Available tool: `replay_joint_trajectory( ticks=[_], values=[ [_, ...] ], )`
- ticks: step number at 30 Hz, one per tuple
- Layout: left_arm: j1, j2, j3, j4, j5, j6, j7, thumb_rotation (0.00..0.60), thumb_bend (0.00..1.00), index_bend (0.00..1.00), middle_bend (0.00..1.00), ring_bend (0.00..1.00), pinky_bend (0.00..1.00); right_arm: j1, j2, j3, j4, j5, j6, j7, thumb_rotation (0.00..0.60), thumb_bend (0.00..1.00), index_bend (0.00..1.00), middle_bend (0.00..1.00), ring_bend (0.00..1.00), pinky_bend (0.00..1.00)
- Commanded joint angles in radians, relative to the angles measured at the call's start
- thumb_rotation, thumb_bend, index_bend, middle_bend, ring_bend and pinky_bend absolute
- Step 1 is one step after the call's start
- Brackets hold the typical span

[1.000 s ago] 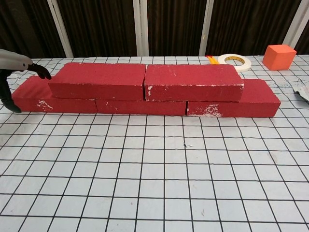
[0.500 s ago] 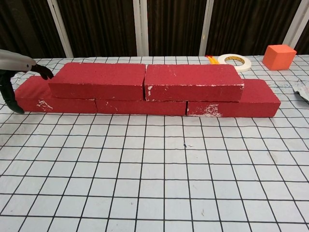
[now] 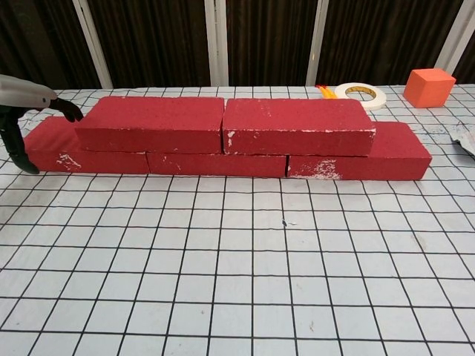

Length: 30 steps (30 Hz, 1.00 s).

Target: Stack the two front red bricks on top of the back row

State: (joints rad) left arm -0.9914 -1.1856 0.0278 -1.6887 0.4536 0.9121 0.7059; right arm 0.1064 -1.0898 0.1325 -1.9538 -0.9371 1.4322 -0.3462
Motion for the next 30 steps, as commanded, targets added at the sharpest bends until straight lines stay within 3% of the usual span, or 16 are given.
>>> replay_joint_trajectory(
  ticks=[1, 15, 21, 25, 30],
  values=[
    [-0.001, 0.001, 0.000, -0.002, -0.001, 0.000, 0.002, 0.600, 0.00, 0.10, 0.09, 0.00, 0.09, 0.000, 0.000, 0.000, 0.000, 0.001, 0.000, 0.000, 0.600, 0.19, 0.05, 0.00, 0.00, 0.00],
    [-0.003, 0.009, 0.001, -0.013, -0.001, 0.002, 0.002, 0.600, 0.00, 0.11, 0.09, 0.00, 0.09, -0.002, 0.001, 0.002, 0.000, 0.002, 0.006, 0.002, 0.600, 0.18, 0.05, 0.00, 0.00, 0.00],
    [0.016, 0.086, -0.008, -0.090, 0.027, 0.033, -0.030, 0.600, 0.00, 0.12, 0.09, 0.00, 0.09, -0.002, -0.001, 0.001, 0.001, 0.002, 0.006, -0.001, 0.600, 0.18, 0.05, 0.00, 0.00, 0.00],
    [0.090, 0.191, -0.026, -0.194, 0.137, 0.083, -0.146, 0.600, 0.00, 0.12, 0.09, 0.00, 0.09, 0.000, -0.003, -0.001, 0.002, -0.001, 0.003, -0.004, 0.600, 0.18, 0.05, 0.00, 0.00, 0.00],
    [0.288, 0.284, 0.005, -0.284, 0.452, 0.215, -0.379, 0.600, 0.00, 0.12, 0.08, 0.00, 0.09, 0.005, -0.007, -0.011, 0.010, -0.047, -0.011, 0.012, 0.600, 0.18, 0.05, 0.00, 0.00, 0.00]
  ],
)
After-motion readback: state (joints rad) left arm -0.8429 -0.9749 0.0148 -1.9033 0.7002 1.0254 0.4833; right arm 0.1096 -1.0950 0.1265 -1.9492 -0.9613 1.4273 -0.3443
